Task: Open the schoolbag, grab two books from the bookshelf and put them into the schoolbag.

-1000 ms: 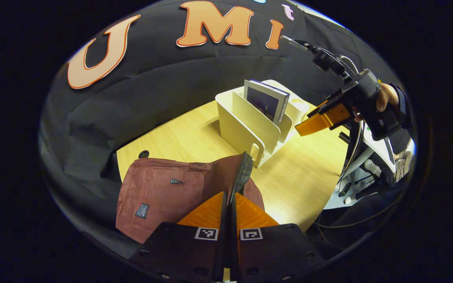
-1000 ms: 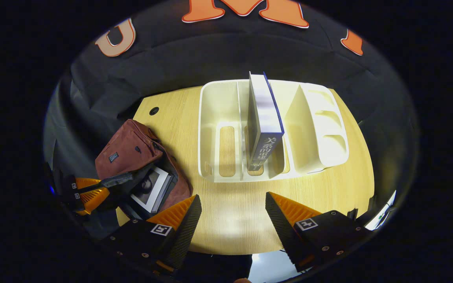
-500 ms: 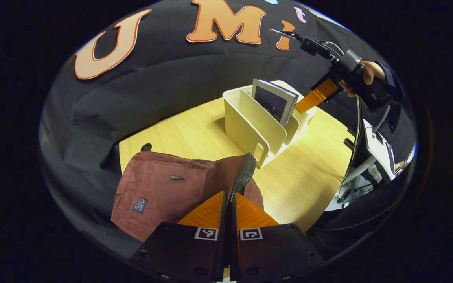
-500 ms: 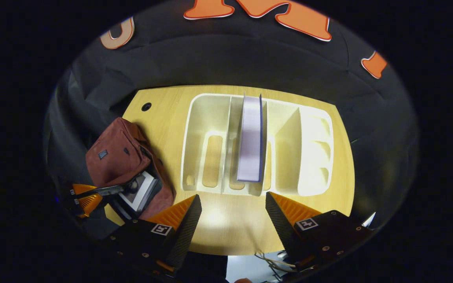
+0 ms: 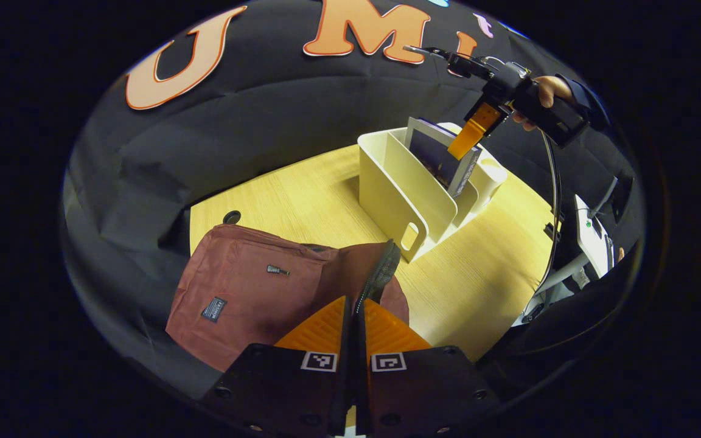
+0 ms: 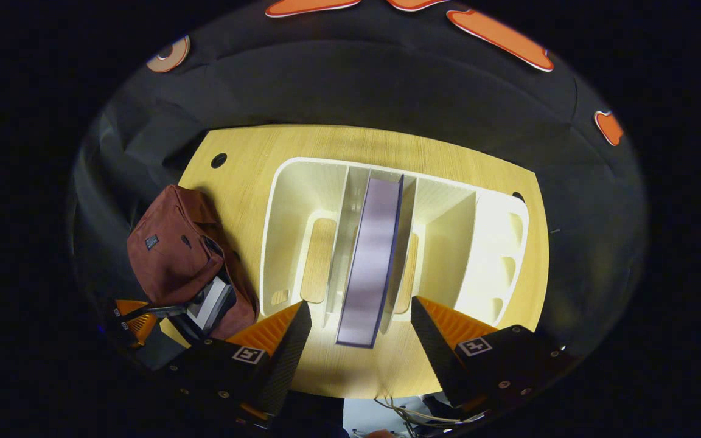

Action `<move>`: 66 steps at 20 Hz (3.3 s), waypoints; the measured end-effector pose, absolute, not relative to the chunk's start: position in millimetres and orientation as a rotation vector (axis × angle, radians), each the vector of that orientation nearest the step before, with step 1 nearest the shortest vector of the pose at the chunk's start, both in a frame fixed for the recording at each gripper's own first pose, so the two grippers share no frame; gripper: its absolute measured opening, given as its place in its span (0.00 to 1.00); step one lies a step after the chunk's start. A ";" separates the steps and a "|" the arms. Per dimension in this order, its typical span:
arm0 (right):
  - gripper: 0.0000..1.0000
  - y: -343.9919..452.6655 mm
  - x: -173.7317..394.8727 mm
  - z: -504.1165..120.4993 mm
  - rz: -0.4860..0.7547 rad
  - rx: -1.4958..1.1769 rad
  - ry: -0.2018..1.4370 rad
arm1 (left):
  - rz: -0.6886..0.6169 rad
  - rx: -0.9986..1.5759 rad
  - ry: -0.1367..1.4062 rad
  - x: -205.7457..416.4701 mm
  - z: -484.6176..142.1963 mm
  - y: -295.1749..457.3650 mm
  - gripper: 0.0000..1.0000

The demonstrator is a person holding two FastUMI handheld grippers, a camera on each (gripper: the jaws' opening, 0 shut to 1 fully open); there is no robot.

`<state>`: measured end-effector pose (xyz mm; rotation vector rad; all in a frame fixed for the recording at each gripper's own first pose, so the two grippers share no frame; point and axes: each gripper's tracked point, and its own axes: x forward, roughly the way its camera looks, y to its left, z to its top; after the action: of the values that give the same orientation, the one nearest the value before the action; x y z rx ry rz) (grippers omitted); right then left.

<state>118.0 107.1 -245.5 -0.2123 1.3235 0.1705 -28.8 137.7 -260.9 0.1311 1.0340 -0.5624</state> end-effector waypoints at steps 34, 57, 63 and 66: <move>0.36 99.5 106.4 -214.1 0.054 -0.112 1.368 | -0.581 0.118 1.027 -22.8 -263.3 144.2 0.06; 0.34 165.7 -6.8 -138.6 0.192 0.234 1.219 | -0.631 0.138 0.996 -13.3 -250.3 162.0 0.06; 0.33 209.4 -37.9 -159.7 0.280 0.434 1.224 | -0.609 0.133 1.001 -3.1 -240.0 173.5 0.06; 0.33 223.3 -48.9 -177.8 0.295 0.507 1.239 | -0.598 0.146 0.994 2.2 -233.6 178.7 0.07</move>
<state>-48.9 223.3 -177.8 0.5065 1.2391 0.2948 2.2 178.7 -233.6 0.1461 0.9942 -0.5977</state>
